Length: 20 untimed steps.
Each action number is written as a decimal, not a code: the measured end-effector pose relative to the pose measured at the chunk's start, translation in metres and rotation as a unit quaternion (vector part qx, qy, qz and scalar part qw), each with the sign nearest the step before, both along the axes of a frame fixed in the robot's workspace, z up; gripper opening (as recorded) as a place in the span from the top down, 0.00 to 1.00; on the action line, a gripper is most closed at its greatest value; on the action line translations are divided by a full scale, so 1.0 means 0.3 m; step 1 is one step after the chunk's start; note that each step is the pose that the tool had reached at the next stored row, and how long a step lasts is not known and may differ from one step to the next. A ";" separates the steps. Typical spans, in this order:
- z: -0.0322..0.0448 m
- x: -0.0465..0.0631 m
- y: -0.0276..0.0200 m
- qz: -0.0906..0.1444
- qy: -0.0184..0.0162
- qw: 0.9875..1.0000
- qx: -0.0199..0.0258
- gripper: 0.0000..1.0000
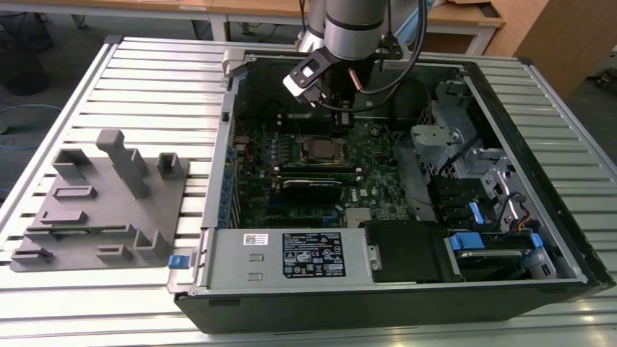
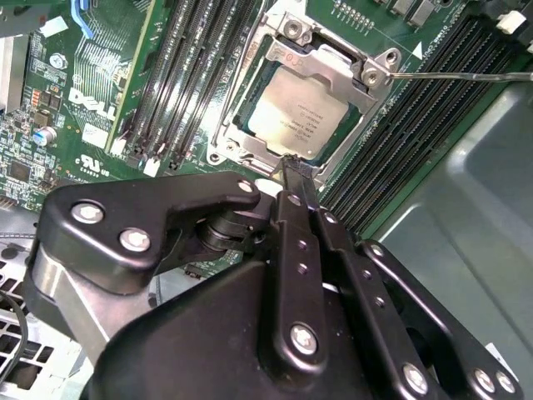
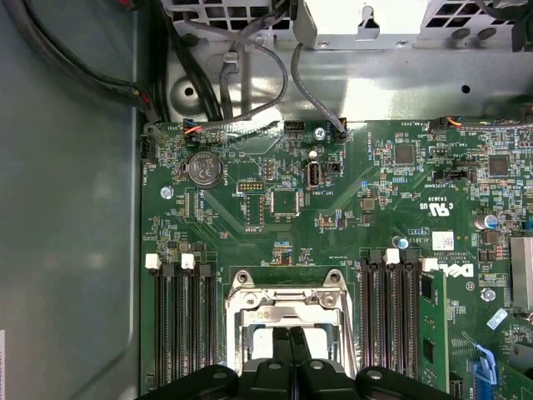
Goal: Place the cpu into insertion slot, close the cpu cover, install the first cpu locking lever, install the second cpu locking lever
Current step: 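Close the cpu cover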
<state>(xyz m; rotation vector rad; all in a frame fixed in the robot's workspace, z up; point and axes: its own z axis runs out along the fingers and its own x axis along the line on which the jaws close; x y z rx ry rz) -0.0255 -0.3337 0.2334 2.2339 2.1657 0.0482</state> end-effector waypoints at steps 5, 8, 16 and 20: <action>0.000 0.000 0.000 0.000 0.000 1.000 0.000 0.89; 0.000 0.000 0.000 0.000 0.000 1.000 0.000 0.89; 0.000 0.000 0.000 0.000 0.013 1.000 0.000 0.89; 0.000 0.000 0.000 0.000 0.013 1.000 0.000 0.89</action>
